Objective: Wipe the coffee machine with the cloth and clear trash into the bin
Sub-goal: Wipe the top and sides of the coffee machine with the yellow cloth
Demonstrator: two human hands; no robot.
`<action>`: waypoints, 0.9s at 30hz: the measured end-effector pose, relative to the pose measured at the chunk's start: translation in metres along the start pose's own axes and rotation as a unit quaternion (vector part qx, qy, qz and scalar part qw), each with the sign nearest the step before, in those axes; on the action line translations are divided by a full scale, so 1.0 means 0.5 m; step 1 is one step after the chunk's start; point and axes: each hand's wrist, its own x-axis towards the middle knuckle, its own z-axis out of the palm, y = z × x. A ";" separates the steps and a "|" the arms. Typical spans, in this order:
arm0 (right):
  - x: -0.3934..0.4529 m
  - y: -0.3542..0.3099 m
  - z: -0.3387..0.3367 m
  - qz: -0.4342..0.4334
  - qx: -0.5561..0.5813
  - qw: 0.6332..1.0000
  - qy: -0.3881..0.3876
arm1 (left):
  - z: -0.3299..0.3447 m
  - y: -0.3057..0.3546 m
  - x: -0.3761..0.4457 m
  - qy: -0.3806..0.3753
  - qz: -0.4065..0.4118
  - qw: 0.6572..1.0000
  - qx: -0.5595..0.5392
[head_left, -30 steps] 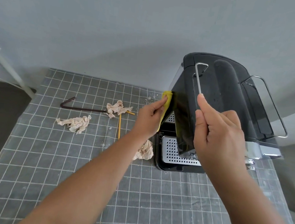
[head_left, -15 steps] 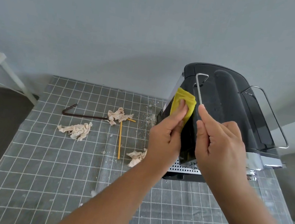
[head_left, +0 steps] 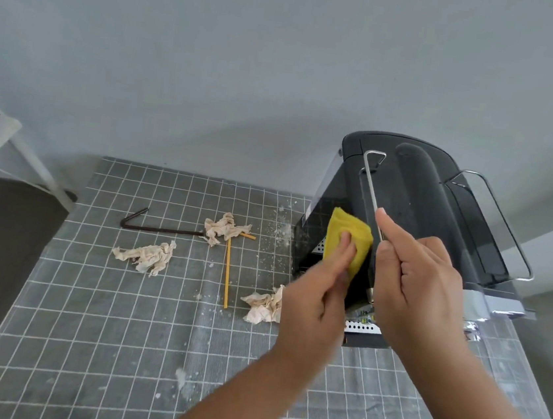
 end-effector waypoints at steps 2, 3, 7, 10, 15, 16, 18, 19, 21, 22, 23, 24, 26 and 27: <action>0.000 -0.001 0.000 -0.008 0.000 1.000 0.006 | -0.008 0.007 0.067 -0.021 0.017 0.998 0.058; -0.001 -0.002 -0.001 -0.012 0.003 1.000 0.010 | -0.014 0.004 0.104 -0.029 0.036 0.993 0.106; -0.004 -0.004 -0.004 -0.014 0.025 0.999 0.032 | -0.035 -0.030 0.231 -0.070 0.089 0.964 0.239; -0.005 -0.004 -0.001 -0.017 0.030 0.998 0.045 | -0.050 -0.047 0.272 -0.080 0.136 0.940 0.303; -0.008 0.003 0.002 -0.021 0.034 0.998 0.049 | -0.051 -0.005 0.192 -0.133 0.245 0.907 0.315; -0.008 0.006 0.004 -0.022 0.036 0.998 0.046 | -0.051 0.001 0.169 -0.151 0.252 0.904 0.310; -0.008 0.011 0.006 -0.026 0.043 0.998 0.042 | -0.057 0.007 0.133 -0.170 0.242 0.908 0.296; -0.009 0.013 0.006 -0.028 0.046 0.998 0.042 | -0.060 0.009 0.118 -0.170 0.236 0.911 0.292; -0.011 0.014 0.004 -0.031 0.053 0.997 0.040 | -0.066 0.014 0.100 -0.173 0.224 0.917 0.283; -0.011 0.013 0.002 -0.031 0.056 0.997 0.037 | -0.068 0.018 0.098 -0.176 0.221 0.918 0.277; -0.010 0.012 0.001 -0.026 0.061 0.997 0.032 | -0.067 0.023 0.101 -0.178 0.223 0.918 0.277; -0.009 0.011 0.000 -0.016 0.073 0.997 0.028 | -0.065 0.028 0.110 -0.182 0.225 0.914 0.284; -0.006 0.011 0.000 -0.007 0.114 0.993 0.023 | -0.062 0.031 0.147 -0.182 0.222 0.900 0.327; -0.006 0.010 0.000 -0.013 0.128 0.991 0.026 | -0.059 0.026 0.175 -0.174 0.216 0.892 0.356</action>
